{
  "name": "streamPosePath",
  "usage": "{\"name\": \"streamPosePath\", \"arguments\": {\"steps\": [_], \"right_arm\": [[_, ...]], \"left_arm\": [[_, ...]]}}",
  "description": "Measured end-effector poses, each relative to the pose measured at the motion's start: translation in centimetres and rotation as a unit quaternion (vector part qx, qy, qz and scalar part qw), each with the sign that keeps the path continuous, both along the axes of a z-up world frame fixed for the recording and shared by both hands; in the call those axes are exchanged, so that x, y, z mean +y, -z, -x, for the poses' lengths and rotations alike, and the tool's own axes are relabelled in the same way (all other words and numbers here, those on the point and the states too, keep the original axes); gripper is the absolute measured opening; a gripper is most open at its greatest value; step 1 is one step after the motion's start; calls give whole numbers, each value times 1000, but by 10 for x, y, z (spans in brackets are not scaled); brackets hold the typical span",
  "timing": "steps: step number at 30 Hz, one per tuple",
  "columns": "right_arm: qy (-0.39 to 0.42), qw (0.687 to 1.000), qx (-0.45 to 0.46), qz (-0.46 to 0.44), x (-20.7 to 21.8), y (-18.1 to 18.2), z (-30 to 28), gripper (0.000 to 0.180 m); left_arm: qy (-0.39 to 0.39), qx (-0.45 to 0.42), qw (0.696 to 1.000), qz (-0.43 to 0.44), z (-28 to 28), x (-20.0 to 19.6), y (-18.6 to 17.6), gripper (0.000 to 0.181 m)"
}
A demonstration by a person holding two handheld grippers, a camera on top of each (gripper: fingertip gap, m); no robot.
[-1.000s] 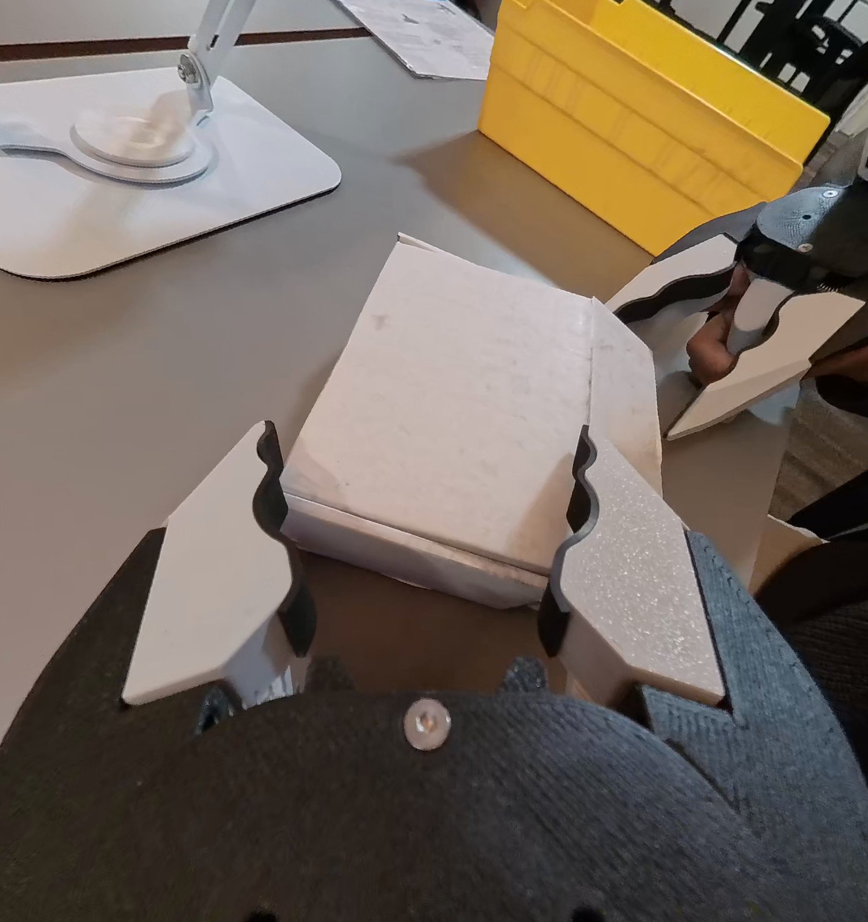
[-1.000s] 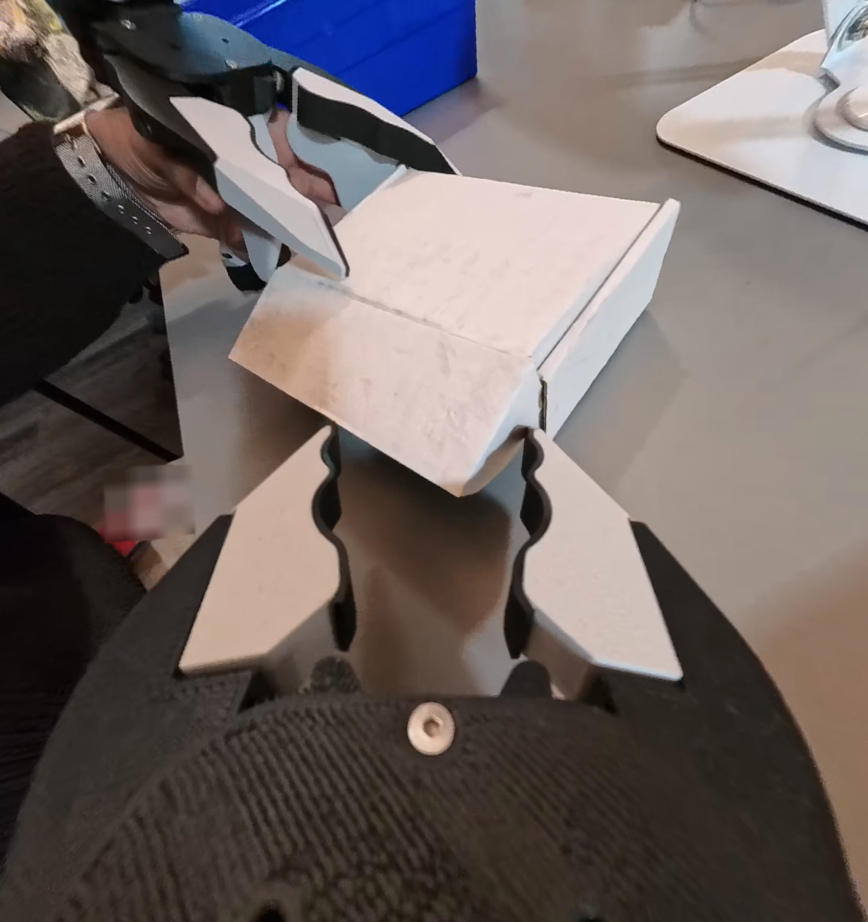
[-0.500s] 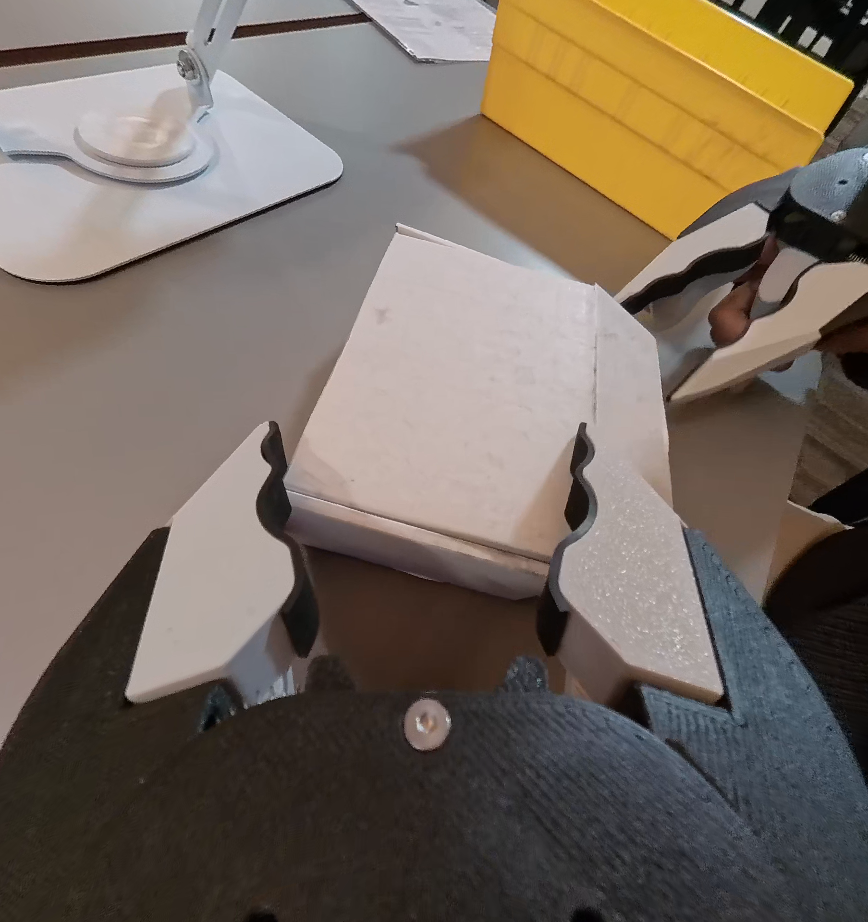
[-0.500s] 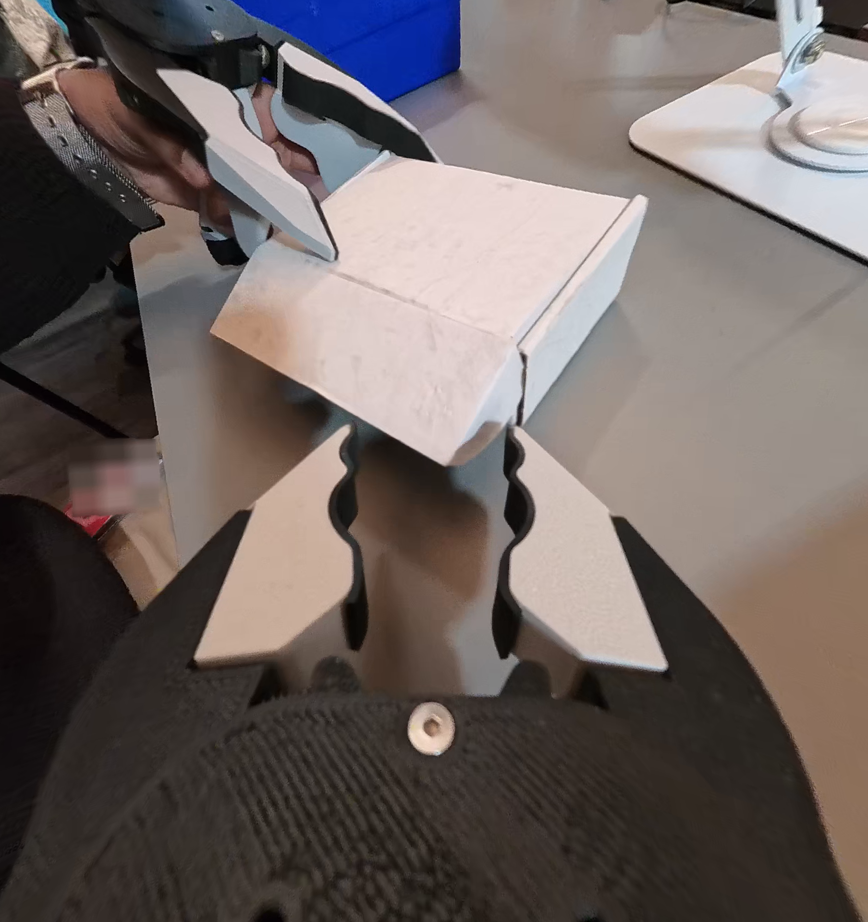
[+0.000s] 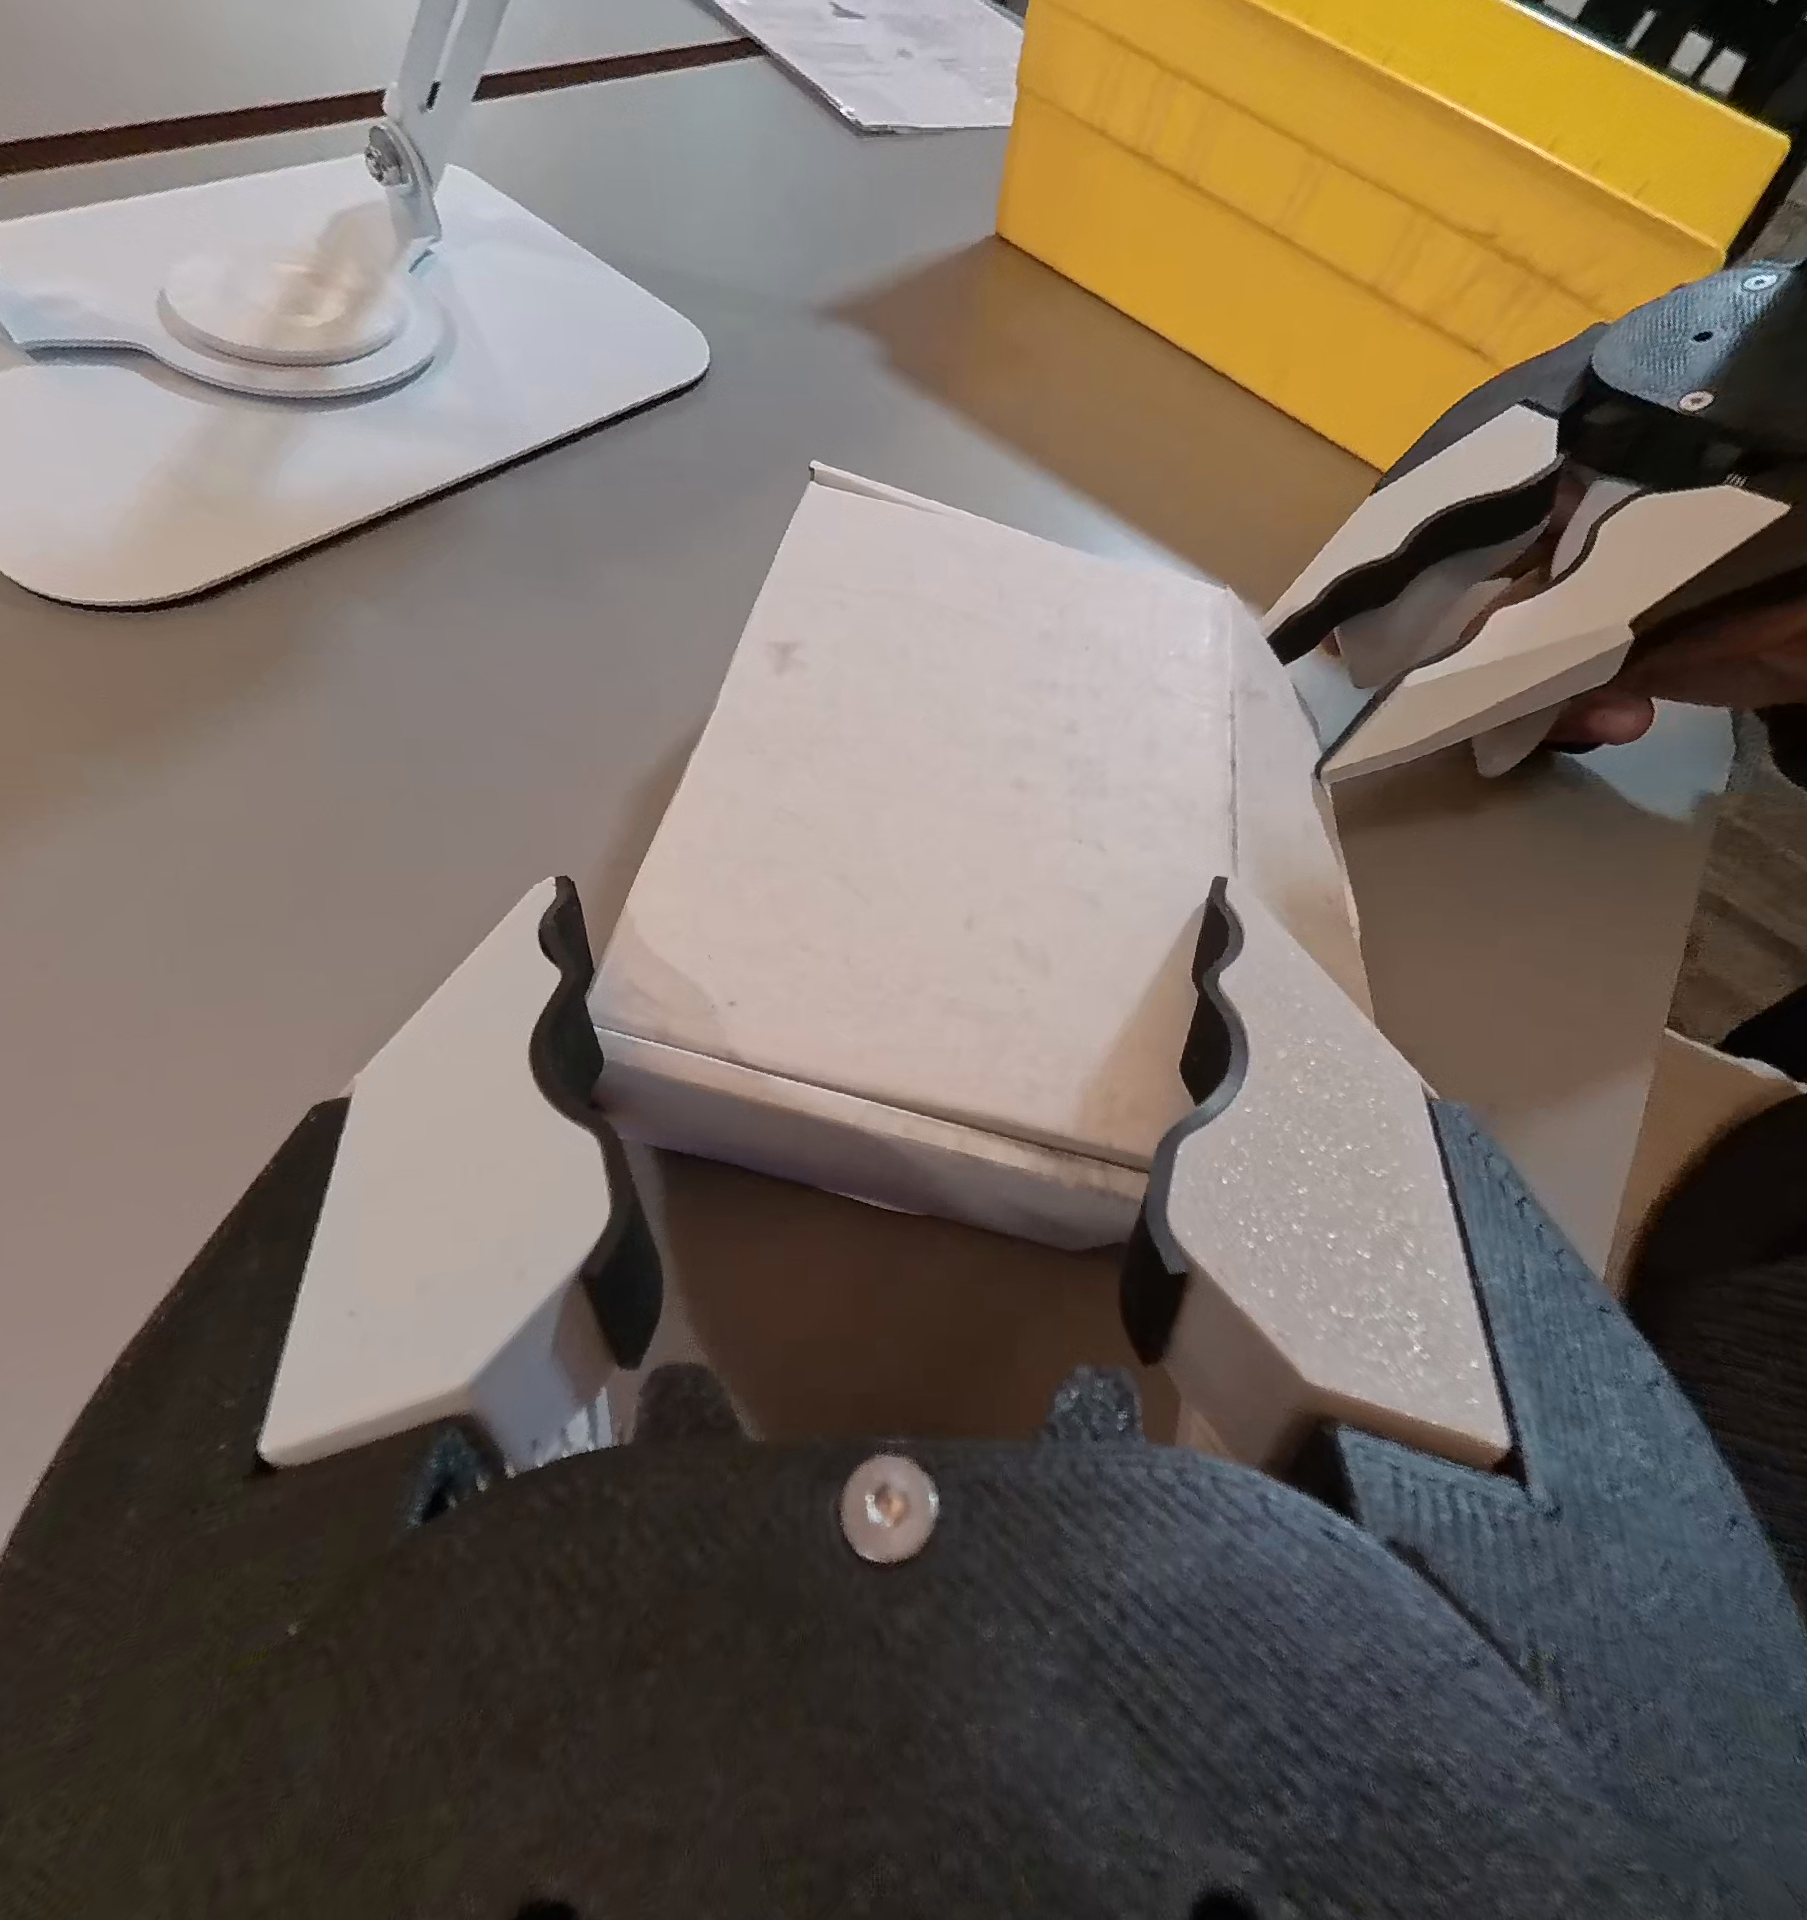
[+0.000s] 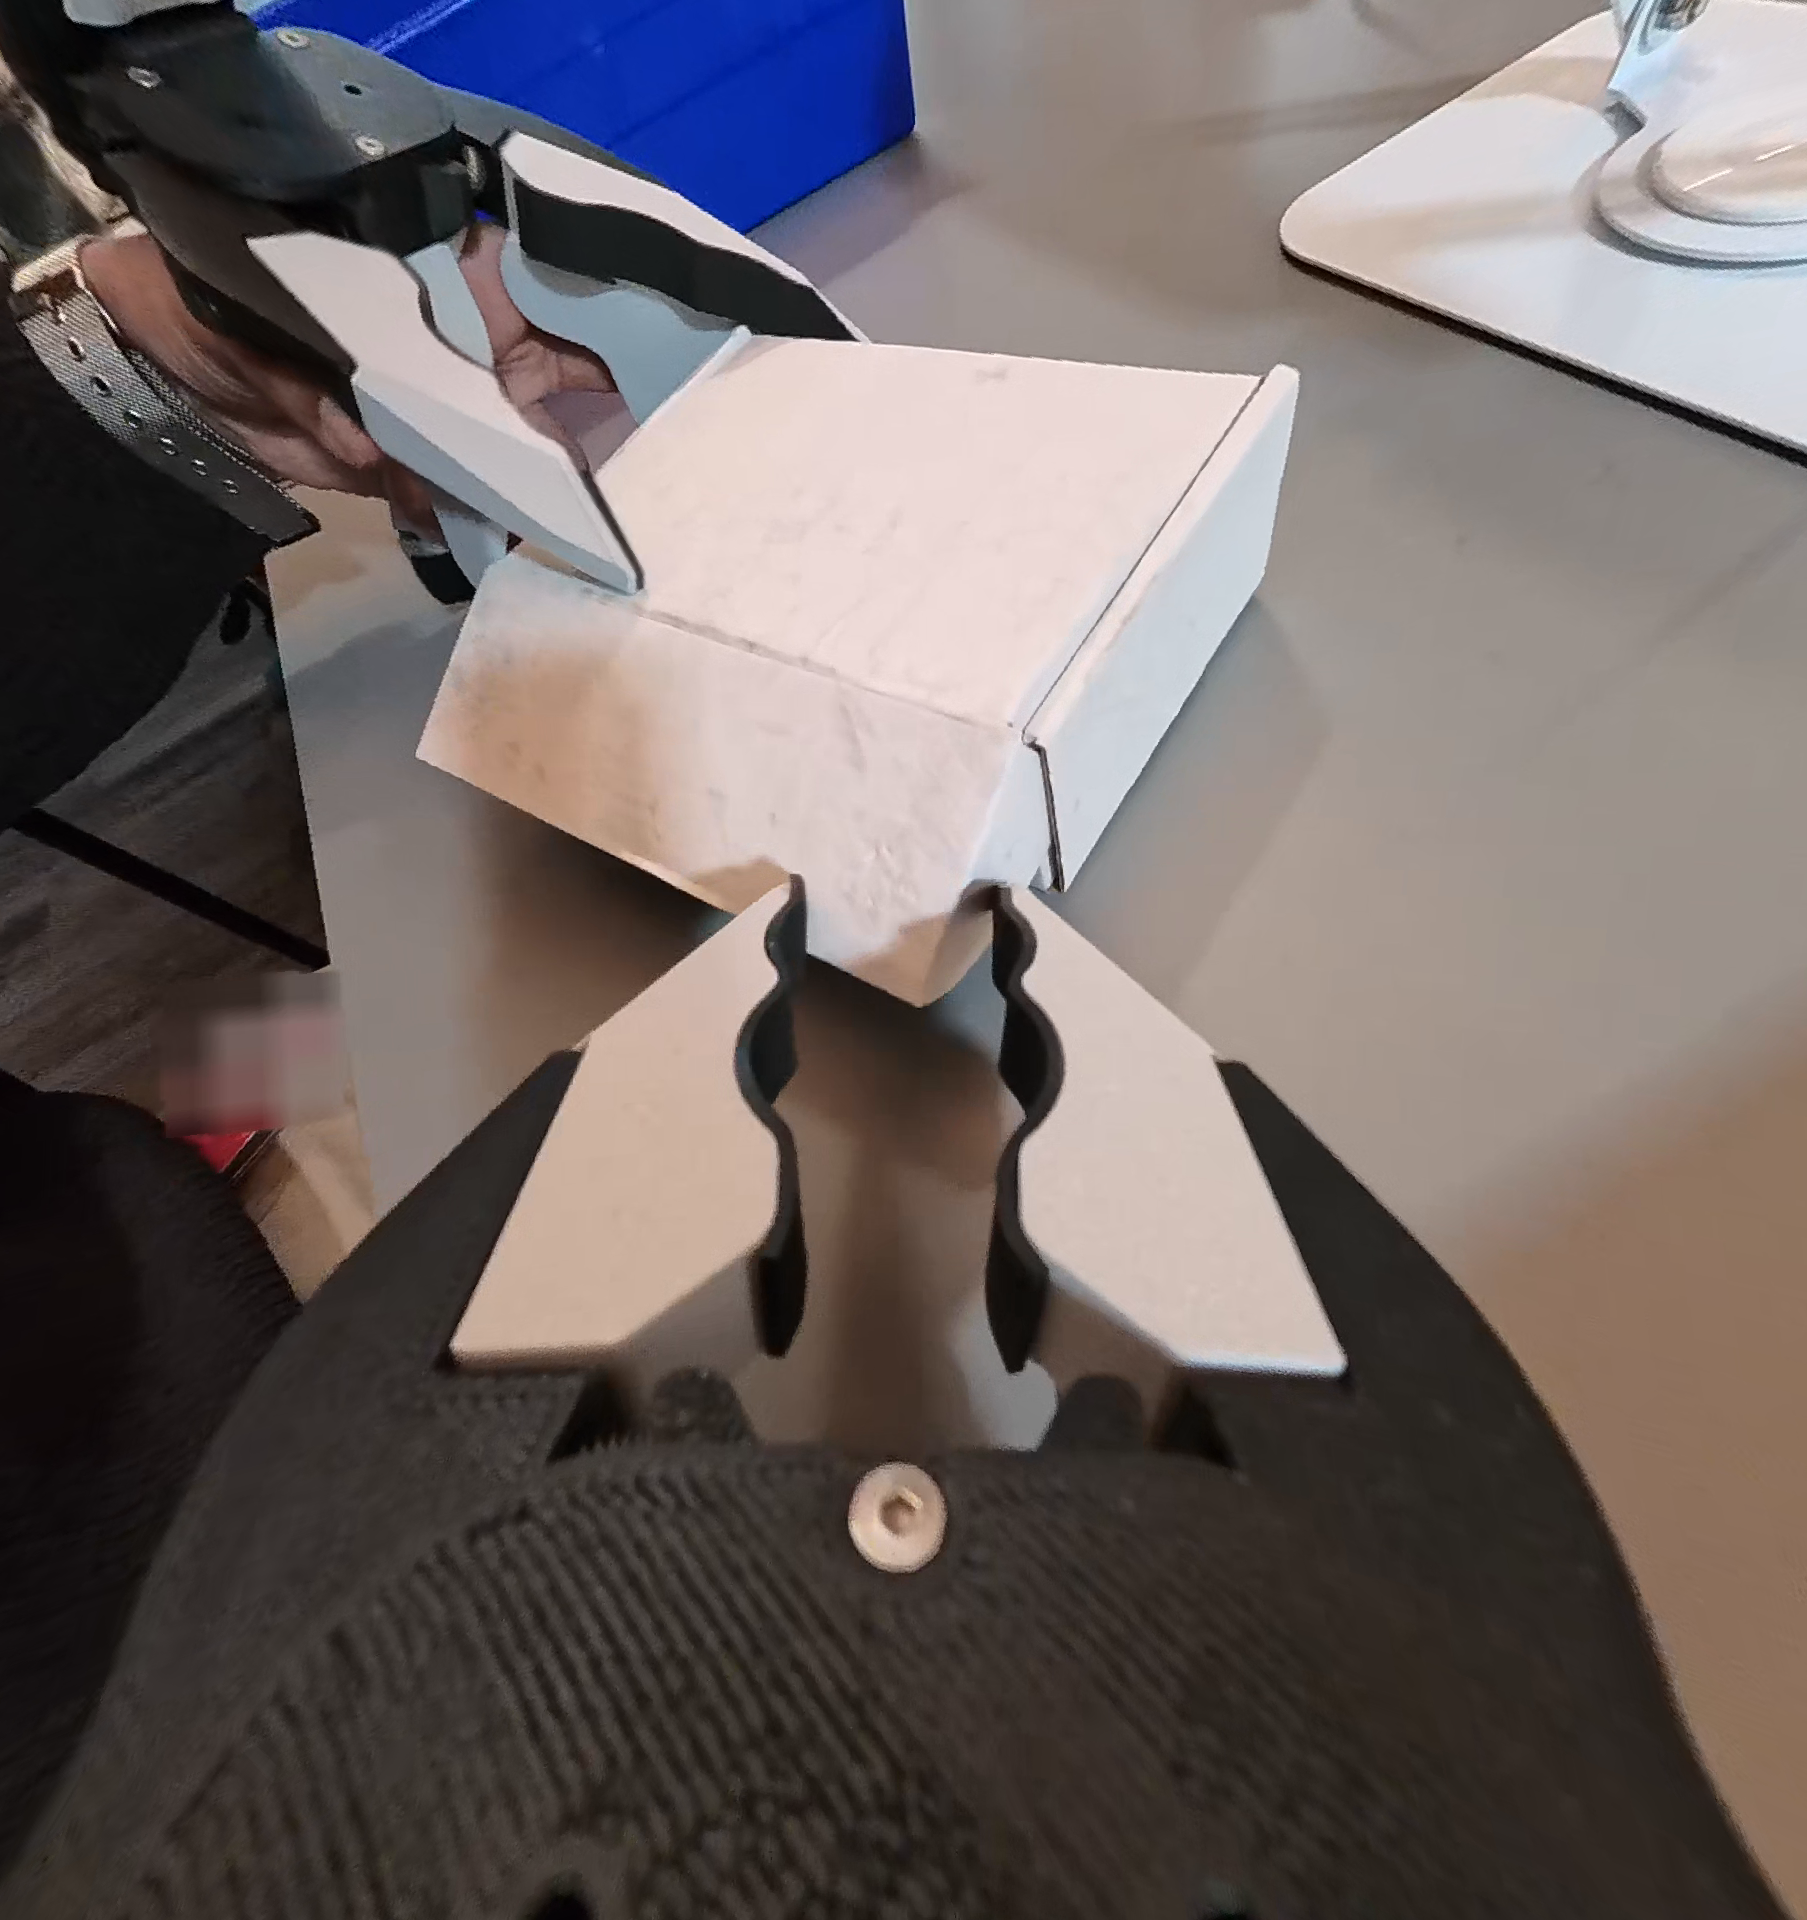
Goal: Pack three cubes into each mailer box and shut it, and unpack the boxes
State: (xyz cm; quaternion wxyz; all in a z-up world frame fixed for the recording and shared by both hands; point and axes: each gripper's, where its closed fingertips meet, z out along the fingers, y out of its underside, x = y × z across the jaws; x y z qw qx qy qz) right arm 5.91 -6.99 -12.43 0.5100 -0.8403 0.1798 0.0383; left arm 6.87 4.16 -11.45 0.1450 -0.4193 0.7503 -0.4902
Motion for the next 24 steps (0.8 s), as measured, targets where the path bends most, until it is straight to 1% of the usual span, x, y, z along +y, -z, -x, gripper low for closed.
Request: {"name": "streamPosePath", "arguments": {"steps": [7,13,15,17,20,24], "right_arm": [[3,998,-43,38,2,8,-1,35],[12,999,-43,-3,-2,-5,-3,33],[6,999,-45,-5,-3,-5,-2,38],[-5,999,-48,-7,-2,-6,1,48],[-15,998,-65,-13,-2,-9,4,75],[-16,995,-83,-44,-3,-22,-3,88]], "left_arm": [[15,-6,1000,-8,3,-1,1,115],[-1,-9,1000,-18,7,3,-1,119],[-13,-24,1000,-4,15,9,-9,119],[-30,-41,998,27,24,16,-19,120],[-43,-55,995,68,42,23,-28,121],[-30,-63,995,65,55,17,-27,126]]}}
